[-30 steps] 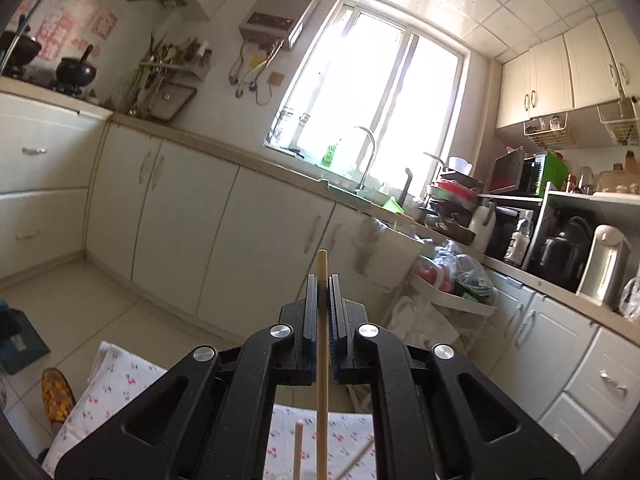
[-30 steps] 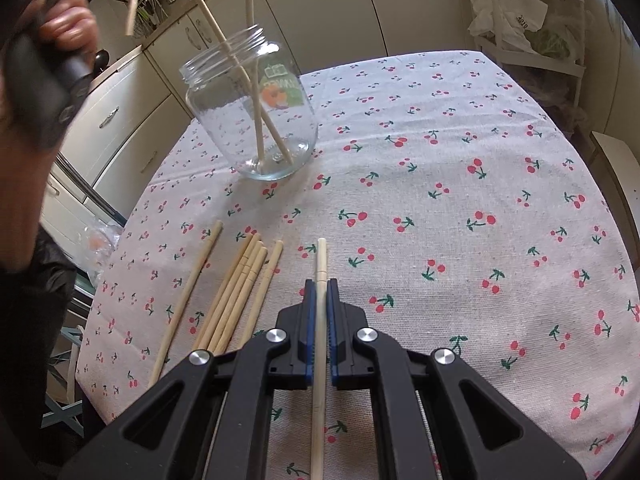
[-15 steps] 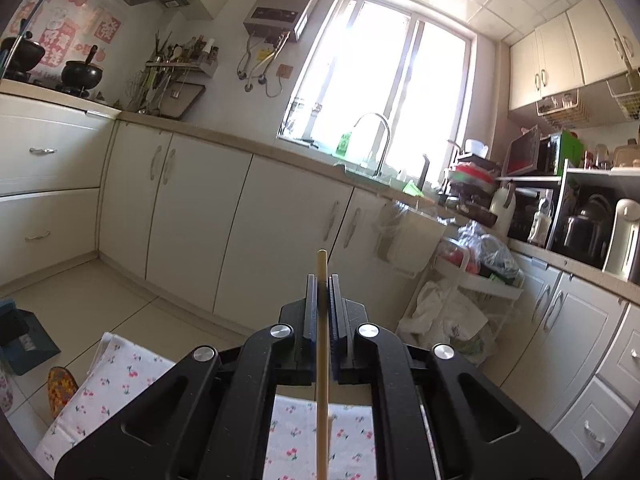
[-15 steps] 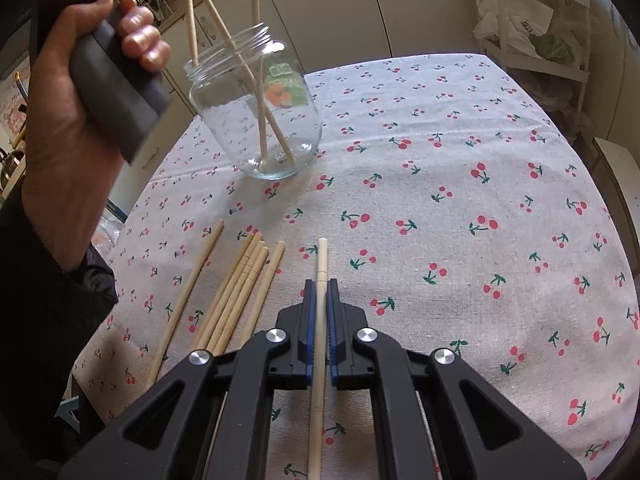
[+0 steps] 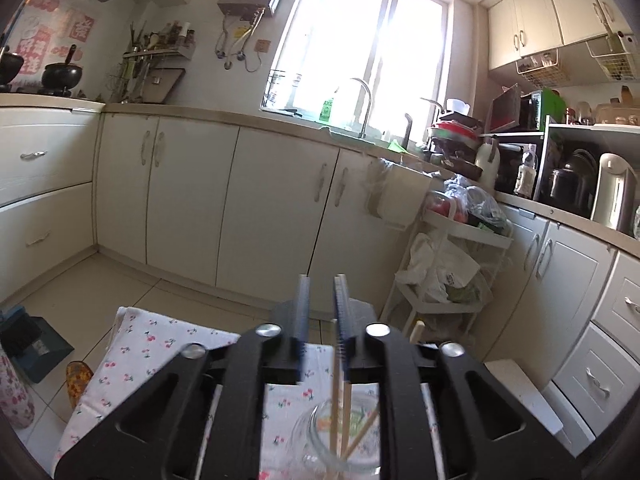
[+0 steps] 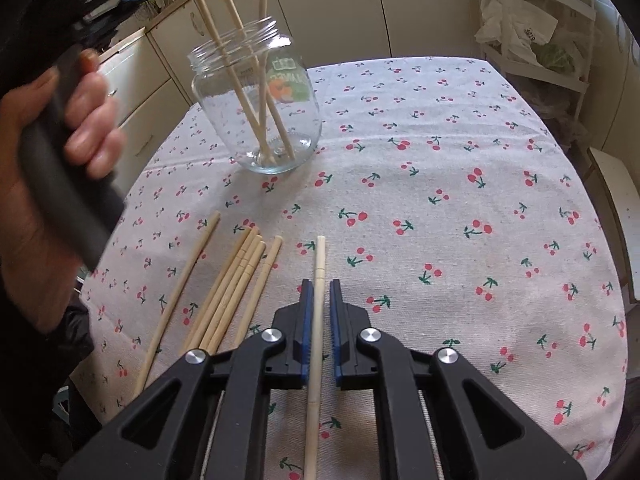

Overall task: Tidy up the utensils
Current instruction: 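Carry the held chopstick over the jar and open the right tool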

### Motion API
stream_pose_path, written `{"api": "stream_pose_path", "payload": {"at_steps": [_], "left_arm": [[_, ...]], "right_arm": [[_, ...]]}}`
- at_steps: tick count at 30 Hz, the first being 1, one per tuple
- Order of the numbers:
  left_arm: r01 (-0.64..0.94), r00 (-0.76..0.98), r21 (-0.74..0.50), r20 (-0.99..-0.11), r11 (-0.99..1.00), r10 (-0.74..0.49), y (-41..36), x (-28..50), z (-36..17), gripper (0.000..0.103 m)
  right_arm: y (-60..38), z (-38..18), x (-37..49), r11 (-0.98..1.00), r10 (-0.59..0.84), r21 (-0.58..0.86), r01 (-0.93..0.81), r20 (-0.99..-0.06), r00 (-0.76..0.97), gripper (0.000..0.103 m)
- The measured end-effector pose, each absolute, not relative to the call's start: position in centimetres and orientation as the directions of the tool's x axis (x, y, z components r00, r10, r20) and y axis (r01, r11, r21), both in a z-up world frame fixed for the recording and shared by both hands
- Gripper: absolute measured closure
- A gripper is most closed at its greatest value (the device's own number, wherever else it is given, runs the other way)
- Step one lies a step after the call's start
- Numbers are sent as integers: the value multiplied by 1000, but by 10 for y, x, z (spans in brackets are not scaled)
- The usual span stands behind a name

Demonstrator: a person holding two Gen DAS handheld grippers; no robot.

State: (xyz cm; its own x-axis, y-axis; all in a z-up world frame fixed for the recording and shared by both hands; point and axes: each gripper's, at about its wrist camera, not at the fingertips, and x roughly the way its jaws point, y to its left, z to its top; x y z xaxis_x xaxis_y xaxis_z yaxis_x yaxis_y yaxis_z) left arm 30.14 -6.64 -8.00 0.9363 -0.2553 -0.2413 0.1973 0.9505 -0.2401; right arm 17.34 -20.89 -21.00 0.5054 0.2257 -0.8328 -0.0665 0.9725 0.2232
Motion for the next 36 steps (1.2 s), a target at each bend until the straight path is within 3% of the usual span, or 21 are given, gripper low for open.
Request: {"api": "stream_pose_path", "payload": {"at_steps": [1,4,9,12,17,22,26,36], "left_arm": [[195,938,-242,-239,950,-253,-62,296,-79,70],[170,944,-254,-235,952,-231,-45,277,-79,52],[121,923,-285,-319,951,-213,-11,257,-102,47],[91,894,-305,-395,948,-213,6,249,-124,43],[37,851,-341,-481,939,-208,24,237,-159,35],[-12,830,-371,-521,928,-198,34,231,-183,31],[-42,825,-395,-532,918,-191,39,233,-191,31],[-51,837,-410,-515,911,-185,41,231,-192,27]], "right_arm": [[-208,-210,173,974,219,213,-71,-834,506,87],[-205,-209,177,979,203,187,-84,-840,504,81],[-192,-210,181,988,140,83,-133,-855,499,80],[-179,-211,180,984,77,-16,-179,-860,504,96],[-188,-207,181,989,133,79,-126,-856,500,97],[-208,-168,183,962,246,264,-64,-744,622,97],[-222,-128,195,914,301,404,-46,-598,742,97],[-225,-59,260,842,230,538,-39,-292,928,97]]}}
